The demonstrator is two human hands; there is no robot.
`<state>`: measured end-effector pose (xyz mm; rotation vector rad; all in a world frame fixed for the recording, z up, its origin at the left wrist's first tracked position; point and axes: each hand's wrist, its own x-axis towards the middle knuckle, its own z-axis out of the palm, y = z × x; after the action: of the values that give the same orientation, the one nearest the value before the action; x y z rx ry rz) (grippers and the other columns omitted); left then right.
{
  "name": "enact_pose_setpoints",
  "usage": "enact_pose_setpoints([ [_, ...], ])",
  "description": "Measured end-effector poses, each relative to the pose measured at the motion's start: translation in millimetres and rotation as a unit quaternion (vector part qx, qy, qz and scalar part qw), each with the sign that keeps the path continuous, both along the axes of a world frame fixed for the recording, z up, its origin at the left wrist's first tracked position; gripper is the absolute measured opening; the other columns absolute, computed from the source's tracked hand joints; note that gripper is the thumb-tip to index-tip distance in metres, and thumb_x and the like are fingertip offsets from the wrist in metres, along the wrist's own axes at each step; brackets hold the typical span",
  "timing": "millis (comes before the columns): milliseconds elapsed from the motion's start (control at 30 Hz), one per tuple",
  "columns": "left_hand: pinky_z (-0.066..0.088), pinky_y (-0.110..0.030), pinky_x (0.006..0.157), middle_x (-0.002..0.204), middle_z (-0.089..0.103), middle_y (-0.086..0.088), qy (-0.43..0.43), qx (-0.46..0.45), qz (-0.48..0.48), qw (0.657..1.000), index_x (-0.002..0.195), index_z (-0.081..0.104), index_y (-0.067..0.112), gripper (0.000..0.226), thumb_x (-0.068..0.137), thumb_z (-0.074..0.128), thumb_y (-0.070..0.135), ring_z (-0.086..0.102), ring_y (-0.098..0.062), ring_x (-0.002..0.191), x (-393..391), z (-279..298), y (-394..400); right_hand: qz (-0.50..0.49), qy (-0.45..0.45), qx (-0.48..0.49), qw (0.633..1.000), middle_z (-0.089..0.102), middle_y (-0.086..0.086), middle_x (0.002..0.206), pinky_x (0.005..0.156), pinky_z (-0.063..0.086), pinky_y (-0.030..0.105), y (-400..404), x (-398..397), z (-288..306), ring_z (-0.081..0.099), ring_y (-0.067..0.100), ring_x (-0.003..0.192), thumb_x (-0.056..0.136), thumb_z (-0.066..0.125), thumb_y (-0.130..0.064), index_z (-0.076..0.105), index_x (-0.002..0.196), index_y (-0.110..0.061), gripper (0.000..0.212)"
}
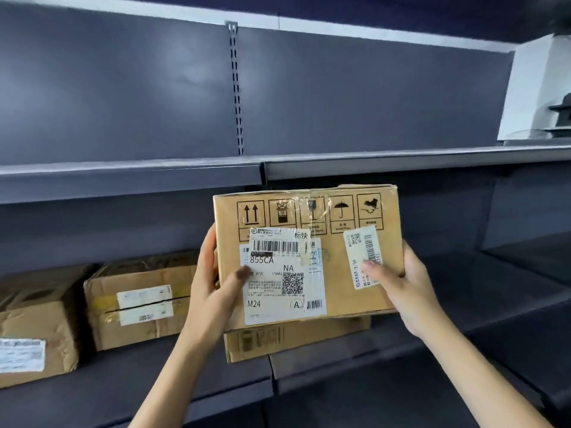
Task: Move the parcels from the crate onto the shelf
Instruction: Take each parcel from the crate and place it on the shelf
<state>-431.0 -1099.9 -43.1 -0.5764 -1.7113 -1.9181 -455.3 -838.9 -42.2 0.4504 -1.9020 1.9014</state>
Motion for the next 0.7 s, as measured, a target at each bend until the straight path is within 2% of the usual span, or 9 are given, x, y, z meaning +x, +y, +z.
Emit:
enact_pose_setpoints([
  [100, 0.058, -0.024, 0.071, 0.119, 0.065, 0.015, -0.013, 0.004, 0.031, 0.999, 0.126, 0.041, 0.052, 0.068, 0.072, 0.060, 0.015, 0.065, -0.008, 0.105, -25, -8, 6, 0.024, 0.000, 0.000, 1.000, 0.069, -0.025, 0.098, 0.063, 0.053, 0.013, 6, -39, -11, 0.065, -0.004, 0.091, 0.057, 0.073, -0.042, 0.056, 0.102, -0.041, 0.048],
  [167, 0.058, -0.024, 0.069, 0.121, 0.064, 0.011, -0.016, 0.003, 0.049, 0.999, 0.128, 0.040, 0.050, 0.069, 0.071, 0.060, 0.014, 0.066, -0.010, 0.104, -41, -10, 5, 0.030, 0.004, 0.008, 1.000, 0.069, -0.028, 0.095, 0.063, 0.051, 0.009, 5, -66, -16, 0.065, -0.007, 0.089, 0.060, 0.074, -0.035, 0.055, 0.102, -0.038, 0.046],
  [267, 0.058, -0.027, 0.075, 0.126, 0.060, 0.005, -0.020, 0.001, 0.072, 0.997, 0.134, 0.035, 0.043, 0.073, 0.071, 0.059, 0.014, 0.064, -0.011, 0.109, -58, -15, 5, 0.043, 0.007, 0.026, 0.999, 0.069, -0.029, 0.091, 0.065, 0.051, 0.008, 2, -97, -22, 0.065, -0.008, 0.088, 0.072, 0.075, -0.014, 0.054, 0.104, -0.036, 0.044],
  [367, 0.057, -0.024, 0.077, 0.126, 0.059, 0.010, -0.022, -0.012, 0.096, 0.995, 0.131, 0.034, 0.046, 0.076, 0.066, 0.067, 0.025, 0.062, -0.007, 0.110, -67, -19, 6, 0.055, 0.012, 0.029, 0.998, 0.069, -0.030, 0.092, 0.066, 0.051, 0.008, 2, -115, -30, 0.064, -0.009, 0.089, 0.073, 0.073, -0.007, 0.053, 0.105, -0.035, 0.046],
  [467, 0.057, -0.025, 0.078, 0.124, 0.059, 0.014, -0.018, -0.018, 0.111, 0.994, 0.126, 0.037, 0.053, 0.072, 0.063, 0.065, 0.032, 0.061, -0.006, 0.110, -70, -25, 5, 0.059, 0.001, 0.020, 0.998, 0.070, -0.027, 0.090, 0.065, 0.051, 0.008, 3, -118, -38, 0.064, -0.009, 0.089, 0.069, 0.075, -0.017, 0.055, 0.101, -0.035, 0.042],
  [567, 0.056, -0.027, 0.084, 0.129, 0.054, 0.006, -0.006, -0.021, 0.124, 0.992, 0.128, 0.036, 0.049, 0.070, 0.070, 0.062, 0.021, 0.058, -0.009, 0.113, -72, -32, 4, 0.066, -0.012, 0.017, 0.998, 0.070, -0.025, 0.090, 0.066, 0.052, 0.008, 4, -113, -40, 0.064, -0.010, 0.089, 0.059, 0.073, -0.038, 0.055, 0.101, -0.036, 0.045],
  [633, 0.055, -0.024, 0.083, 0.128, 0.055, 0.007, 0.002, -0.018, 0.129, 0.992, 0.128, 0.036, 0.045, 0.068, 0.071, 0.062, 0.020, 0.058, -0.008, 0.112, -73, -35, 5, 0.064, -0.012, 0.012, 0.998, 0.069, -0.023, 0.090, 0.066, 0.052, 0.008, 5, -108, -40, 0.064, -0.009, 0.089, 0.055, 0.072, -0.043, 0.056, 0.103, -0.034, 0.051],
  [700, 0.054, -0.022, 0.083, 0.124, 0.059, 0.011, 0.004, -0.020, 0.133, 0.991, 0.129, 0.037, 0.042, 0.068, 0.068, 0.064, 0.028, 0.059, -0.006, 0.111, -72, -37, 5, 0.053, -0.005, 0.008, 0.999, 0.068, -0.022, 0.094, 0.067, 0.052, 0.008, 8, -102, -40, 0.064, -0.009, 0.089, 0.055, 0.072, -0.044, 0.056, 0.104, -0.033, 0.053],
])
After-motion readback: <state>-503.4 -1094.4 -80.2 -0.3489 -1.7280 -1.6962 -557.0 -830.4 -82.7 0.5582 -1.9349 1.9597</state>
